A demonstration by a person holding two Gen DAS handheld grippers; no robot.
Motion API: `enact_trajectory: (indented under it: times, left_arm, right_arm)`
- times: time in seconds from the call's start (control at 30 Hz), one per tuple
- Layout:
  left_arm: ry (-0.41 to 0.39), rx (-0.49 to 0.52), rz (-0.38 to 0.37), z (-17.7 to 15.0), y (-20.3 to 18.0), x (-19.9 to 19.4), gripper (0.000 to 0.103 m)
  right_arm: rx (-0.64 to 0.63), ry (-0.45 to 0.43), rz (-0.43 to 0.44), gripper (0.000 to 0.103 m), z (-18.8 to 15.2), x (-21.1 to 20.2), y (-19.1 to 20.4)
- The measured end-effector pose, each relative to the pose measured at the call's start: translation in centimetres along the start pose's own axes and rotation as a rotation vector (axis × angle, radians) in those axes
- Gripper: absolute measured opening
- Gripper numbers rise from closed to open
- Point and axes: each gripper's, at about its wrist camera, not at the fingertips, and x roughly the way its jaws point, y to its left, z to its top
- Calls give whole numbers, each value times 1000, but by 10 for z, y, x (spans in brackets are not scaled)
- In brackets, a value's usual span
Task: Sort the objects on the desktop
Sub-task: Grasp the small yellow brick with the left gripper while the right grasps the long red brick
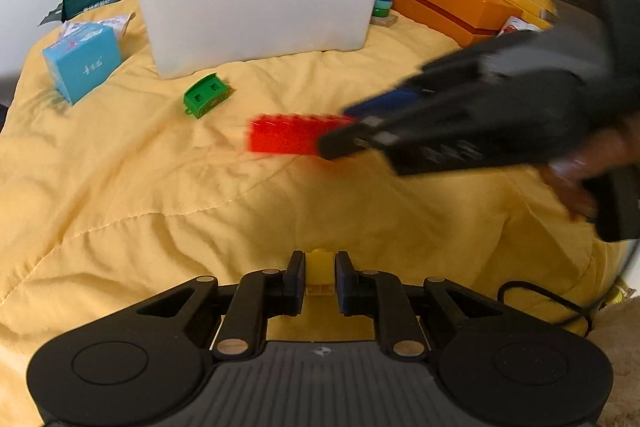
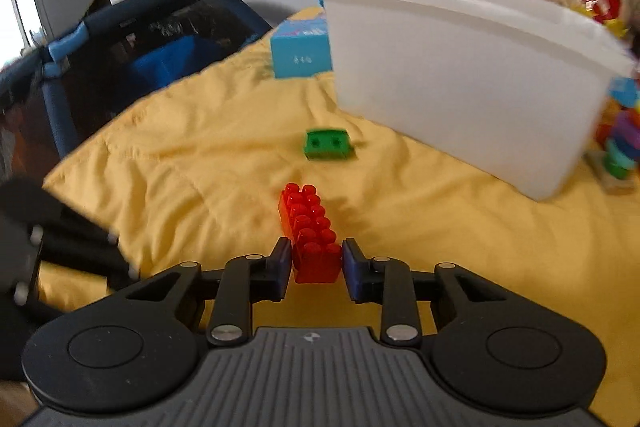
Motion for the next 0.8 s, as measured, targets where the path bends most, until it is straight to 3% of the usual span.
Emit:
enact_trajectory:
  times: [0.2, 0.37, 0.47, 0.5, 0.53, 0.63, 0.77, 0.8]
  left_arm:
    - [-6, 50, -8, 2, -13, 4, 18]
    - [-11, 97, 12, 1, -26, 7, 19]
    - [-23, 100, 25, 1, -27, 9, 22]
    - [-26, 97, 27, 0, -27, 9, 24]
    - [-29, 95, 34, 0, -28, 8, 28]
    - [-52, 97, 57, -4, -29, 3, 39]
    - [-88, 90, 54, -8, -29, -2, 39]
    - [-75, 87, 49, -8, -29, 1, 36]
  right_arm:
    - [-4, 60, -100, 31, -32, -25, 2]
    - [34, 75, -87, 31, -46, -27, 4]
    - [6, 65, -91, 34, -47, -27, 9]
    - [-3, 63, -89, 39, -46, -26, 11]
    - [-7, 52, -86, 45, -44, -27, 12]
    - [-16, 22, -88, 49, -42, -28, 13]
    - [17, 37, -80, 47, -41, -19, 7]
    - [23, 53, -74, 38, -42, -16, 6]
